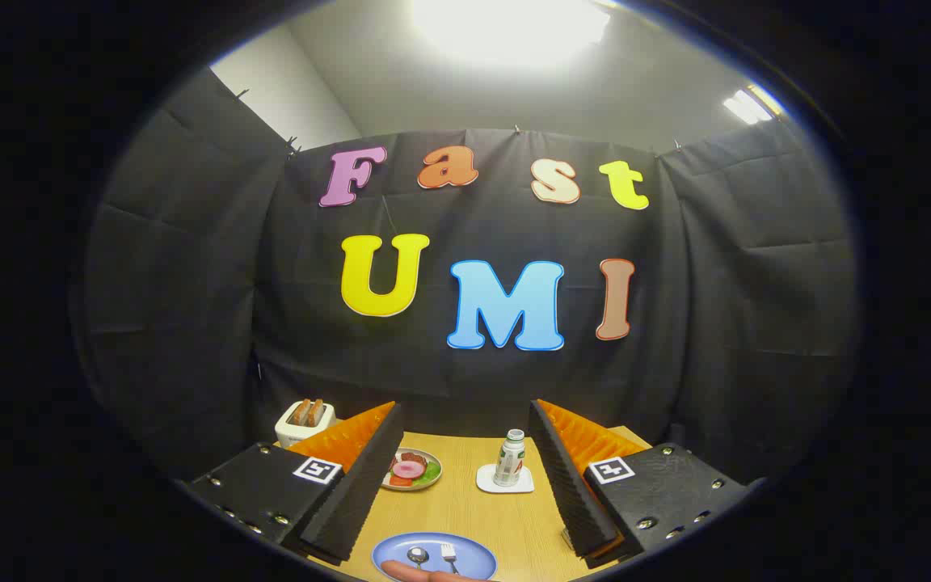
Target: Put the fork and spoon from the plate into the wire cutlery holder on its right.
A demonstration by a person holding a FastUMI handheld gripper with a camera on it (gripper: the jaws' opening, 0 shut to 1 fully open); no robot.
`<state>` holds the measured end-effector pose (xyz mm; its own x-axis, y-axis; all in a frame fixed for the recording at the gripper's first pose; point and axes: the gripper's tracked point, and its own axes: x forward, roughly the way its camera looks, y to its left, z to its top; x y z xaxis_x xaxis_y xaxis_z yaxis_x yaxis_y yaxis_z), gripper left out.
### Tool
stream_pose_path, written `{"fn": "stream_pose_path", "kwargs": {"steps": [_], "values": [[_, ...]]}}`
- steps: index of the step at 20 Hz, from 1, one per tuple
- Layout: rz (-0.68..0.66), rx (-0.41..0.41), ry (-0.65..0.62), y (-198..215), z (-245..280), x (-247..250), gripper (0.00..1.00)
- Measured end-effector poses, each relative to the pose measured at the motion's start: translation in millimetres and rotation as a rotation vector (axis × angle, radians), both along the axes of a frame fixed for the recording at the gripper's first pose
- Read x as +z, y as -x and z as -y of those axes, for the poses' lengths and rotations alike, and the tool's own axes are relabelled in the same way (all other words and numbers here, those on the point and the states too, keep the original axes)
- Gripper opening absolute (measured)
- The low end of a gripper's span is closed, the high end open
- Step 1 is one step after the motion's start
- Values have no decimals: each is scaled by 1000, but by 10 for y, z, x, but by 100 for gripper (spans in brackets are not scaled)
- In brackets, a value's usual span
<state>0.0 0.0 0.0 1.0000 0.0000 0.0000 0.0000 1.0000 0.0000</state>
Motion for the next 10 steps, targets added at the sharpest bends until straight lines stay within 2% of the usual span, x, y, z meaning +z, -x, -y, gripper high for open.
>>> {"fn": "stream_pose_path", "kwargs": {"steps": [10], "values": [[-95, 14, -16, -95, 80, -498, 95]]}}
